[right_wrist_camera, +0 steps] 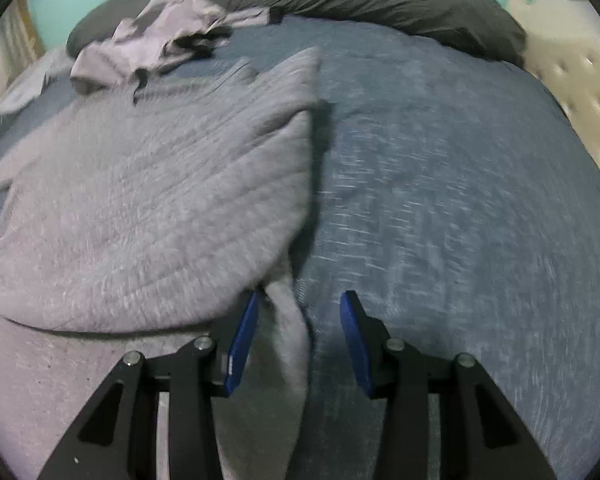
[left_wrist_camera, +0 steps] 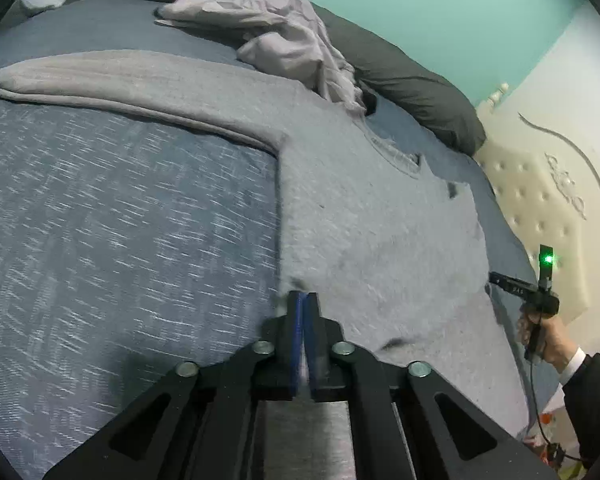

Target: Fold clothes

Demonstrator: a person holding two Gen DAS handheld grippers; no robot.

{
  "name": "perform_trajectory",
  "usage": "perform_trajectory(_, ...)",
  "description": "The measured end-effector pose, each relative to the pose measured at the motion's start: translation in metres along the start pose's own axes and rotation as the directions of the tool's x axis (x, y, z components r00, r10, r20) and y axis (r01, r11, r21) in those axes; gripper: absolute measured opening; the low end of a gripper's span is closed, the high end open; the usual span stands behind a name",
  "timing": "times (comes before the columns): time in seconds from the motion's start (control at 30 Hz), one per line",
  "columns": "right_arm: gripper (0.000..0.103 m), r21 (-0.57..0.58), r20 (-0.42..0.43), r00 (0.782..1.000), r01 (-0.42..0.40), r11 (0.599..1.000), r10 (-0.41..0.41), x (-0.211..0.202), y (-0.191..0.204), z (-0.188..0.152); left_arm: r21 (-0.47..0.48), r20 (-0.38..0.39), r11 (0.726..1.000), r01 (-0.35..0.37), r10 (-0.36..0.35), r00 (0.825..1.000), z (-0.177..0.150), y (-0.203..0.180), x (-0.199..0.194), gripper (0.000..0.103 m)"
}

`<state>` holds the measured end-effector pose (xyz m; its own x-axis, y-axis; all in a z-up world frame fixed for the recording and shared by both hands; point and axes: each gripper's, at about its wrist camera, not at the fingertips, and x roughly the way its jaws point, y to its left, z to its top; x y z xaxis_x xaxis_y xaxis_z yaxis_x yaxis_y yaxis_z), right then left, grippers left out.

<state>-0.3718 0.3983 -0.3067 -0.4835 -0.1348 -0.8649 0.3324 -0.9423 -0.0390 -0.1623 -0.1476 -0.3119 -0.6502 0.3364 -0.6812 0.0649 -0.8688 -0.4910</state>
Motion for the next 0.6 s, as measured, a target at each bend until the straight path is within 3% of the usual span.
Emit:
perform_trajectory(0.23, 0.043, -0.001, -0.027, 0.999, 0.022, 1.0, -0.022, 0.018, -0.005, 0.005, 0.01, -0.041, 0.999, 0.034, -0.034, 0.999, 0.002, 0.004, 0.003, 0.0)
perform_trajectory(0.6, 0.043, -0.012, -0.006, 0.999, 0.052, 0.999, -0.052, 0.027, -0.003, 0.018, 0.131, -0.115, 0.991, 0.036, -0.021, 0.993, 0.011, -0.035, 0.031, 0.0)
